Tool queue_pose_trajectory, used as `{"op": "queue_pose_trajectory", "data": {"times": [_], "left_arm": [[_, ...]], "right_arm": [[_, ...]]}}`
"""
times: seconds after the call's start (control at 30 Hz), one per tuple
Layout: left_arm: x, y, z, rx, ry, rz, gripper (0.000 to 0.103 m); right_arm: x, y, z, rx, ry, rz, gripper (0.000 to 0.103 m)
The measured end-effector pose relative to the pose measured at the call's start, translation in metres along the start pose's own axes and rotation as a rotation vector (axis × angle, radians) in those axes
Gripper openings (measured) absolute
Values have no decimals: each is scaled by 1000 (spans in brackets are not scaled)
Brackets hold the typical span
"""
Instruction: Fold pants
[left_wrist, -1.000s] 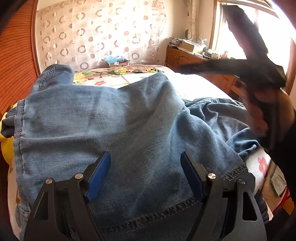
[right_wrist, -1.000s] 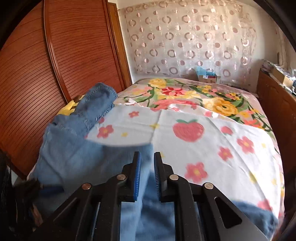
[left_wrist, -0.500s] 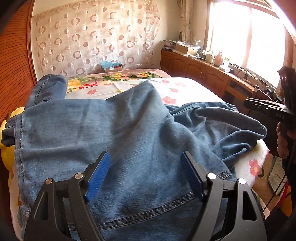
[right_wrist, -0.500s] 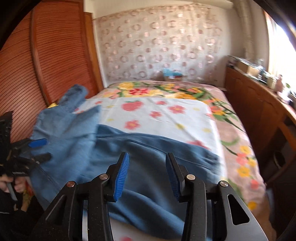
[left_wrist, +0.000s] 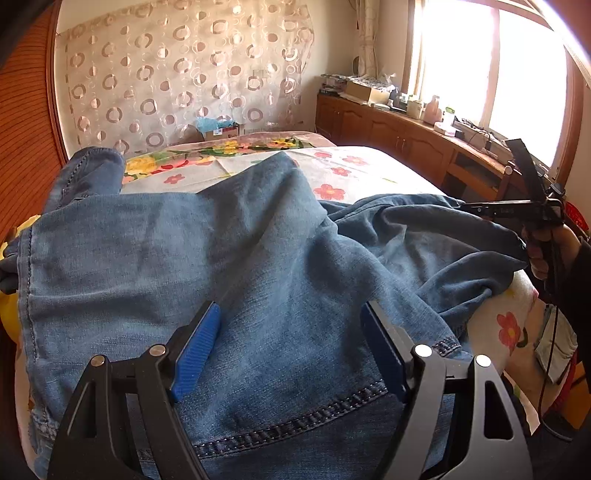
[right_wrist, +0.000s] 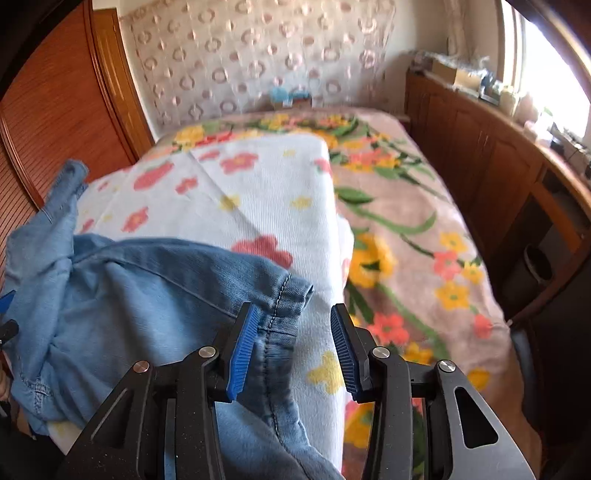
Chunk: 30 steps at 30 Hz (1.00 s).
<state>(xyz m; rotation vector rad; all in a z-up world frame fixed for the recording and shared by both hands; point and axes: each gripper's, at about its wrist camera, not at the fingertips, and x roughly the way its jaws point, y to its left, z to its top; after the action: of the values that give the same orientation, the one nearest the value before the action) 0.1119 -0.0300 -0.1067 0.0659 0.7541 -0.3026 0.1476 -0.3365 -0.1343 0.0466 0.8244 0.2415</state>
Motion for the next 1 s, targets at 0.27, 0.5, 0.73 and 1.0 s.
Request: {"op": "queue_pose_trajectory", "data": {"times": [0.27, 0.5, 0.73, 1.0], "left_arm": [[1, 3, -2, -17, -4, 0, 79], [-3, 2, -2, -17, -42, 10, 79], [0, 0, 0, -15, -41, -3, 79], [2, -1, 6, -45, -24, -46, 80]], "right_arm": [[-29, -25, 43, 60, -216, -179, 3], [-50, -31, 18, 43, -210, -107, 28], [-95, -56, -65, 68, -170, -121, 45], [-121, -79, -105, 173, -131, -121, 53]]}}
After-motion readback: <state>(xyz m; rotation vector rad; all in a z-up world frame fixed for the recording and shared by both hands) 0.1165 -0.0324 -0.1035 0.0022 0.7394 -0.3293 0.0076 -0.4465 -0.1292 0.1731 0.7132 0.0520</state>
